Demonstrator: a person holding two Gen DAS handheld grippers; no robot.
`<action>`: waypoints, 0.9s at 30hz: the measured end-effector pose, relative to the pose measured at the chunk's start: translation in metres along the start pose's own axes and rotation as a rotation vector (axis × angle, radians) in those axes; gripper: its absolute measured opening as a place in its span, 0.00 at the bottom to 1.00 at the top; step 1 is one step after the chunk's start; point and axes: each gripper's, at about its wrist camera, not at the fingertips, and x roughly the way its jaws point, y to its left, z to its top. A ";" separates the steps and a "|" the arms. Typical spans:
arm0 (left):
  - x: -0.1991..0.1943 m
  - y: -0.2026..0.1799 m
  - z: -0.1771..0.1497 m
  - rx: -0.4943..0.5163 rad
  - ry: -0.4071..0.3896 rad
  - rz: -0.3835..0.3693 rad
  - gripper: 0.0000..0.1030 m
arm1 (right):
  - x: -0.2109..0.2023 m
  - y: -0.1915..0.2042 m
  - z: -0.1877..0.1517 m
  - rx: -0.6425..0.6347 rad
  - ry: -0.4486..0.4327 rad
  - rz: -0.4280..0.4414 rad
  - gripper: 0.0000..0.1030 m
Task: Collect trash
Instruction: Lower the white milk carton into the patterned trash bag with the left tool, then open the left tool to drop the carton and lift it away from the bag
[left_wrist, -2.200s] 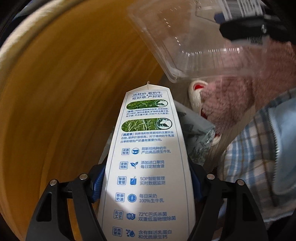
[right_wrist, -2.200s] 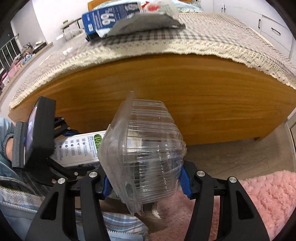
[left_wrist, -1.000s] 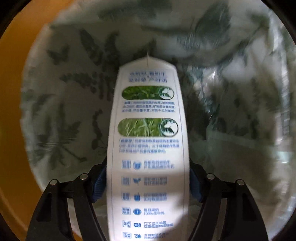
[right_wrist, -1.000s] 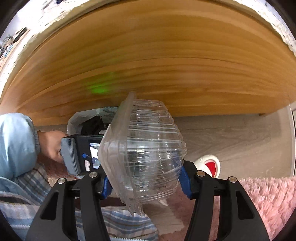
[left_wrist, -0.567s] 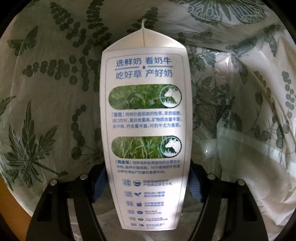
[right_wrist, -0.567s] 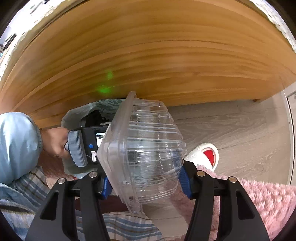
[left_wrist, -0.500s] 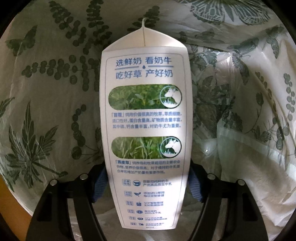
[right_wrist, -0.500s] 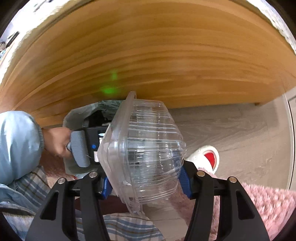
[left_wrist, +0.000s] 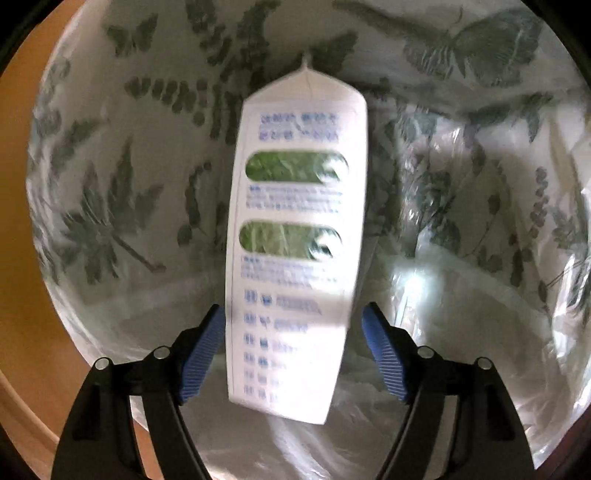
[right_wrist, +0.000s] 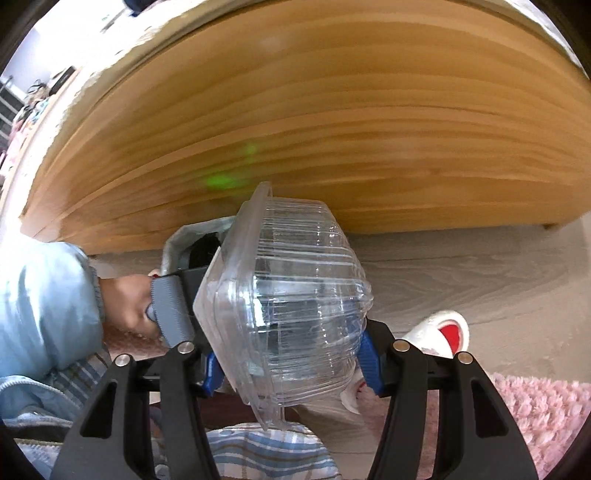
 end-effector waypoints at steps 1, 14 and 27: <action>0.002 -0.003 -0.002 -0.001 0.010 0.015 0.72 | -0.001 0.001 0.001 -0.001 -0.003 0.009 0.55; 0.062 -0.018 -0.018 0.027 0.103 0.042 0.35 | 0.002 0.006 -0.011 -0.005 -0.021 -0.079 0.55; -0.013 0.005 -0.064 -0.134 0.000 -0.019 0.43 | -0.003 0.018 -0.021 -0.015 -0.064 -0.117 0.55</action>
